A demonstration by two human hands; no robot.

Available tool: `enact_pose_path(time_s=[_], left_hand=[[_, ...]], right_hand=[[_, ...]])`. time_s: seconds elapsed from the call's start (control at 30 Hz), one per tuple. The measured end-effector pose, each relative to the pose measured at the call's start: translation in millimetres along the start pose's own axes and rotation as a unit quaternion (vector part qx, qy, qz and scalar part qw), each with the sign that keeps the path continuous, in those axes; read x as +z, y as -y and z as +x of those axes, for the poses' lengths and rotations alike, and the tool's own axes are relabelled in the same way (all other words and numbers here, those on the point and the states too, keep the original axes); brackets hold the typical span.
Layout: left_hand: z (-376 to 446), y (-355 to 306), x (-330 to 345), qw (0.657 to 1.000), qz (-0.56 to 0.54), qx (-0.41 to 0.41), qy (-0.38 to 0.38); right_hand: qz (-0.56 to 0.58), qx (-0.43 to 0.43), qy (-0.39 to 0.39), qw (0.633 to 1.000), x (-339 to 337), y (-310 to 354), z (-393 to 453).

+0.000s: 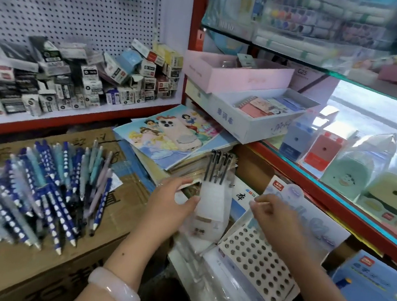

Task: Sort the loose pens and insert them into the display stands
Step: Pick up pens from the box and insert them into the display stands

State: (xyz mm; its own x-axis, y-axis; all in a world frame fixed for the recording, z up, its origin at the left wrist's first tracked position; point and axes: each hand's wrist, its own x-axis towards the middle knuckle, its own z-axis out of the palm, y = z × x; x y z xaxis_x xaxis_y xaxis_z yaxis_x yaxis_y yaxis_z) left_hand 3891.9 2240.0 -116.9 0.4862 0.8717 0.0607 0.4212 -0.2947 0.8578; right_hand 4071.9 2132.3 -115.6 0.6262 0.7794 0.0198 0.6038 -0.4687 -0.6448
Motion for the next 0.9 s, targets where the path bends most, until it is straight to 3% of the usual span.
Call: enact_pose_path(time_s=[0.23, 0.4, 0.57, 0.9], left_hand=[[-11.8, 45.1, -104.6, 0.985, -0.029, -0.119, -0.124], [-25.1, 93.6, -173.2, 0.948, -0.014, -0.206, -0.241], [-35.2, 152.2, -222.2, 0.909, 0.06, -0.278, -0.303], [-14.4, 219.3, -241.4, 0.864, 0.16, -0.427, -0.215]], right_hand=[[0.033, -0.157, 0.093, 0.983, 50.8, 129.1, 17.0], [0.051, -0.22, 0.211, 0.951, 123.6, 213.7, 13.6], [0.027, -0.255, 0.253, 0.933, 192.1, 263.5, 11.7], [0.032, -0.228, 0.282, 0.931, 244.9, 268.5, 28.2]])
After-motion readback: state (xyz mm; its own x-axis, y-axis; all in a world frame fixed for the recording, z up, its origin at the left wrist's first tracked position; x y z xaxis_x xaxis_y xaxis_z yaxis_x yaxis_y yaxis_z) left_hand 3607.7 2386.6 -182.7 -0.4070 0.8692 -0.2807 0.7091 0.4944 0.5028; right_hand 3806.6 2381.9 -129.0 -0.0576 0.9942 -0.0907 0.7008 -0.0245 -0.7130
